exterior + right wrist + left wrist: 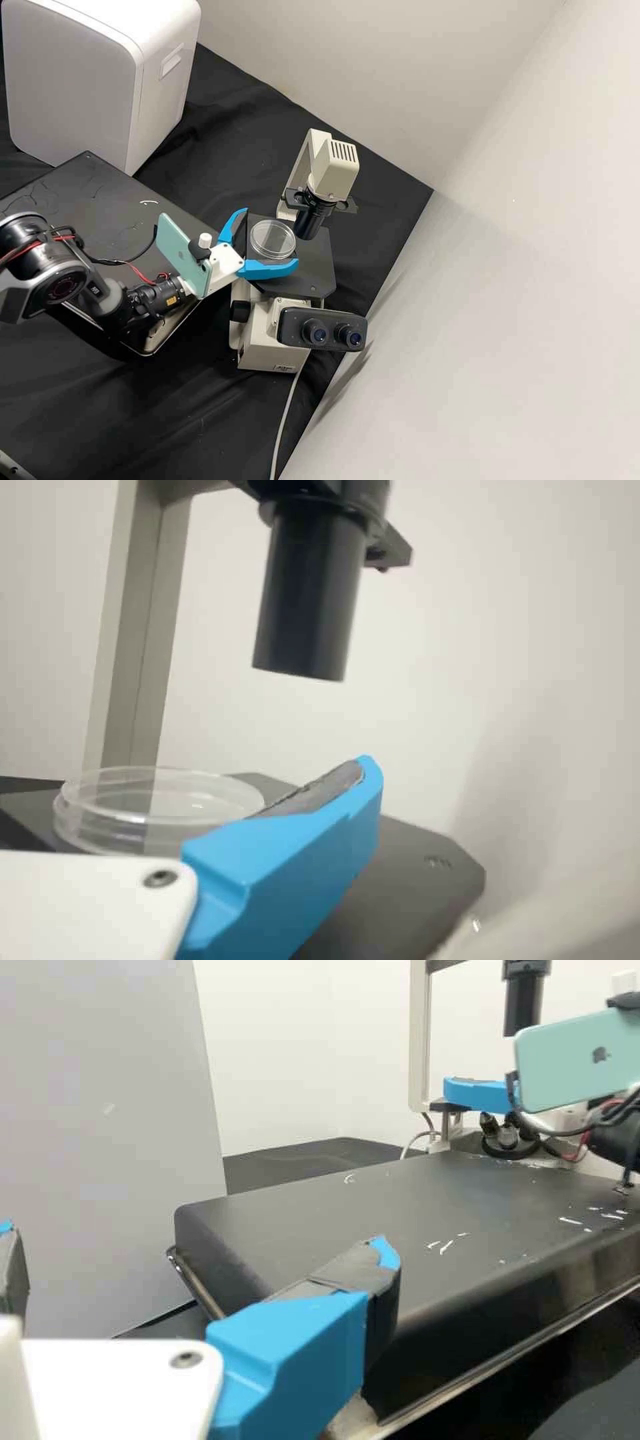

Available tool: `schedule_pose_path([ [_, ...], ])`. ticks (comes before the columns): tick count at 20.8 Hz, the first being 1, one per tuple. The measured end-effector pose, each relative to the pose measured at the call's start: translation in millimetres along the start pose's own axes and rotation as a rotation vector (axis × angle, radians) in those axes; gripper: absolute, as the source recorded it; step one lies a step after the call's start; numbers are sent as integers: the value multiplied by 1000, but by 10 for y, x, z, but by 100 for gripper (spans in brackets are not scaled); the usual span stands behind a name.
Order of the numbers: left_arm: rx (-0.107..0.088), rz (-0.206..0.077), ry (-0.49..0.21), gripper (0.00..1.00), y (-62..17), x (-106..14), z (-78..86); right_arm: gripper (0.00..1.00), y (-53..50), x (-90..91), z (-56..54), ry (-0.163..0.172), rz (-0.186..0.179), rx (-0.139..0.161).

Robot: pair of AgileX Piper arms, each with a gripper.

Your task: Place the petri dish on the microscope

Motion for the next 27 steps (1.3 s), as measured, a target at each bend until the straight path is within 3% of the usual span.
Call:
schedule_pose_path([
  [4,-2,0,0,100,0,0,0,100,36,-172,16,-34,-27,42],
  [11,-9,-5,-7,100,-10,3,7,100,71,-265,3,-42,-37,42],
  [18,-2,-4,-20,100,-8,6,14,100,89,-333,-15,-45,-46,44],
  [24,-2,-3,-15,100,-6,9,5,100,139,-579,-48,-45,-64,91],
  [25,-2,-3,-15,100,-6,9,5,100,145,-625,-44,-51,-69,107],
  [27,-2,-3,-15,100,-6,9,5,100,111,-692,-5,-92,-113,126],
])
